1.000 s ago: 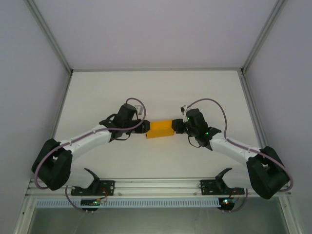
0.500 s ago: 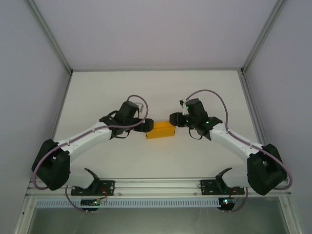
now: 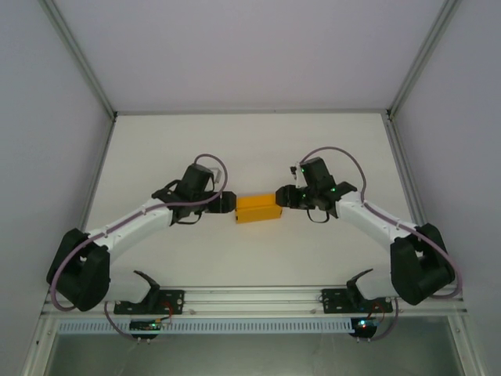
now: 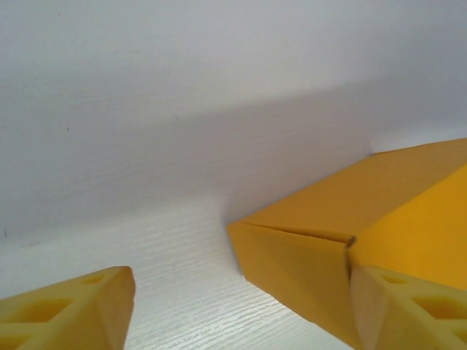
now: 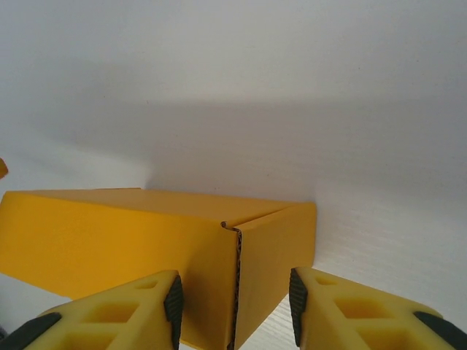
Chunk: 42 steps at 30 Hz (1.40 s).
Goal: Assemble paper box
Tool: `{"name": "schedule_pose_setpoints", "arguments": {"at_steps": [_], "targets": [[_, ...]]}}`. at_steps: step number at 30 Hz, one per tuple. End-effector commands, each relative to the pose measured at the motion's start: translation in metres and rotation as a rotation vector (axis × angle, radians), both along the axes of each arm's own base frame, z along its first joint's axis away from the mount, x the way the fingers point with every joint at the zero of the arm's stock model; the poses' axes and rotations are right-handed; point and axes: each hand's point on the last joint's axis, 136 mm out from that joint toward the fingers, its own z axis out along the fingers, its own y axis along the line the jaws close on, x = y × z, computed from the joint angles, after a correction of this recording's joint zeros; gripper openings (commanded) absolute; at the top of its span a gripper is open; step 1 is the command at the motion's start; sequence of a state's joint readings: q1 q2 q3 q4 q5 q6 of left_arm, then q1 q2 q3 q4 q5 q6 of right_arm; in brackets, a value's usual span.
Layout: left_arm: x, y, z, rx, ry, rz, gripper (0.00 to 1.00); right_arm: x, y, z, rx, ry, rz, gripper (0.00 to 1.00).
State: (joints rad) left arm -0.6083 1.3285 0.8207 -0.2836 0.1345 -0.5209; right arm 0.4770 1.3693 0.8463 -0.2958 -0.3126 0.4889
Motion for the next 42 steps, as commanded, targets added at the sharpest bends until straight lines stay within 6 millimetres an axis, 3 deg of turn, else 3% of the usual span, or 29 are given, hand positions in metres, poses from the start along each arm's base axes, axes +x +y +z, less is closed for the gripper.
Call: {"name": "schedule_pose_setpoints", "arguments": {"at_steps": [1, 5, 11, 16, 21, 31, 42], "targets": [[-0.002, -0.005, 0.004, -0.063, 0.014, -0.011, 0.73, -0.016, -0.005, -0.020, -0.017, 0.131, 0.013, 0.43], [-0.001, -0.007, 0.002, -0.101, 0.031, -0.012, 0.71, -0.022, -0.004, -0.030, -0.018, 0.168, 0.023, 0.36], [0.001, -0.007, -0.001, -0.139, 0.072, -0.003, 0.62, -0.026, -0.006, -0.040, -0.029, 0.198, 0.014, 0.34], [0.000, -0.007, 0.020, -0.220, 0.047, 0.001, 0.68, -0.026, -0.007, -0.042, -0.040, 0.198, 0.008, 0.33], [-0.008, -0.024, 0.033, -0.336, 0.065, -0.074, 0.69, -0.027, -0.006, -0.043, -0.042, 0.202, 0.008, 0.33], [-0.020, -0.021, -0.007, -0.299, 0.187, -0.062, 0.61, -0.031, -0.008, -0.046, -0.047, 0.214, 0.007, 0.33], [-0.031, -0.002, -0.056, -0.179, 0.292, 0.010, 0.33, -0.035, -0.012, -0.052, -0.060, 0.232, -0.010, 0.31]]}}
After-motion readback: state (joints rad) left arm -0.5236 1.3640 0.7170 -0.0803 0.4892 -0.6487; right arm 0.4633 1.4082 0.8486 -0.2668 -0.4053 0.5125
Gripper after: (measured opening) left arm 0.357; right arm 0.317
